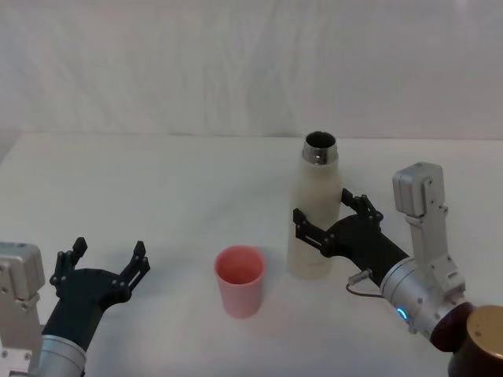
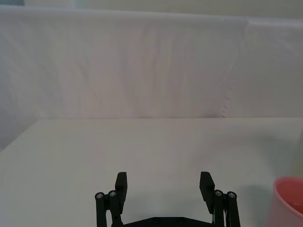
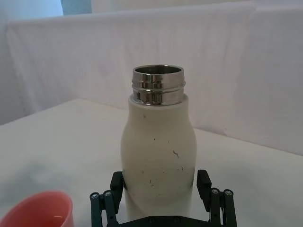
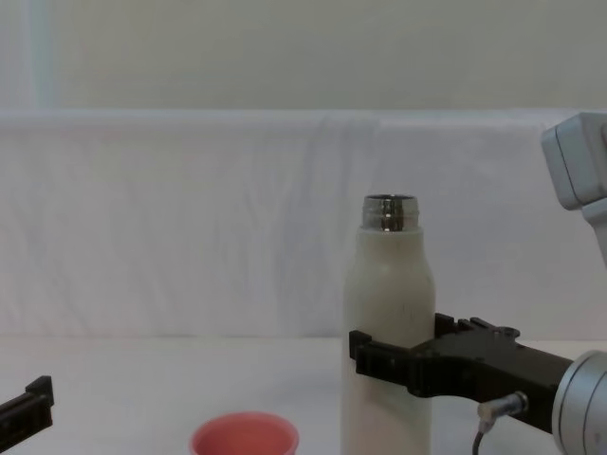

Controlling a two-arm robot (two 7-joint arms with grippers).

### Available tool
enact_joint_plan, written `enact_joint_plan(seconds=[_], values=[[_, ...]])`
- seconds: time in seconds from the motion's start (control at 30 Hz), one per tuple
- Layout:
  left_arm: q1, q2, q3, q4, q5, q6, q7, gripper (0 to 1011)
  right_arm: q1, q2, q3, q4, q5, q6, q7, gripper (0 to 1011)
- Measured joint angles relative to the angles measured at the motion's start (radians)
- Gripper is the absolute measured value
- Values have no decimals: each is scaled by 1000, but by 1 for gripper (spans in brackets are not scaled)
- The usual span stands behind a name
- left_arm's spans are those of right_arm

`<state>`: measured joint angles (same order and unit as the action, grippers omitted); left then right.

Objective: Grasp the thermos with one hand and pour water into the cup lid.

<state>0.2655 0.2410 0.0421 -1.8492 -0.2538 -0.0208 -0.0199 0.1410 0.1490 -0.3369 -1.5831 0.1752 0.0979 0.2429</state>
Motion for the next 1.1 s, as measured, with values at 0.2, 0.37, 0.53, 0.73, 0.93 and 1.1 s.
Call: enact_joint_plan(seconds=[0.2, 0.37, 0.53, 0.73, 0.93, 1.1], values=[[0, 0, 0, 0, 0, 0, 0, 1001, 11, -4, -3, 15, 5, -4, -1, 1001], [0, 0, 0, 0, 0, 0, 0, 1001, 19, -7, -7, 23, 6, -5, -1, 1001], [0, 0, 0, 0, 0, 0, 0, 1001, 28, -10, -12, 33, 7, -5, -1, 1001], [0, 0, 0, 0, 0, 0, 0, 1001, 38, -11, -17, 42, 6, -5, -2, 1001], [0, 0, 0, 0, 0, 0, 0, 1001, 48, -12, -22, 51, 2, -2, -2, 1001], [0, 0, 0, 0, 0, 0, 0, 1001, 54, -13, -24, 56, 0, 2, -2, 1001]])
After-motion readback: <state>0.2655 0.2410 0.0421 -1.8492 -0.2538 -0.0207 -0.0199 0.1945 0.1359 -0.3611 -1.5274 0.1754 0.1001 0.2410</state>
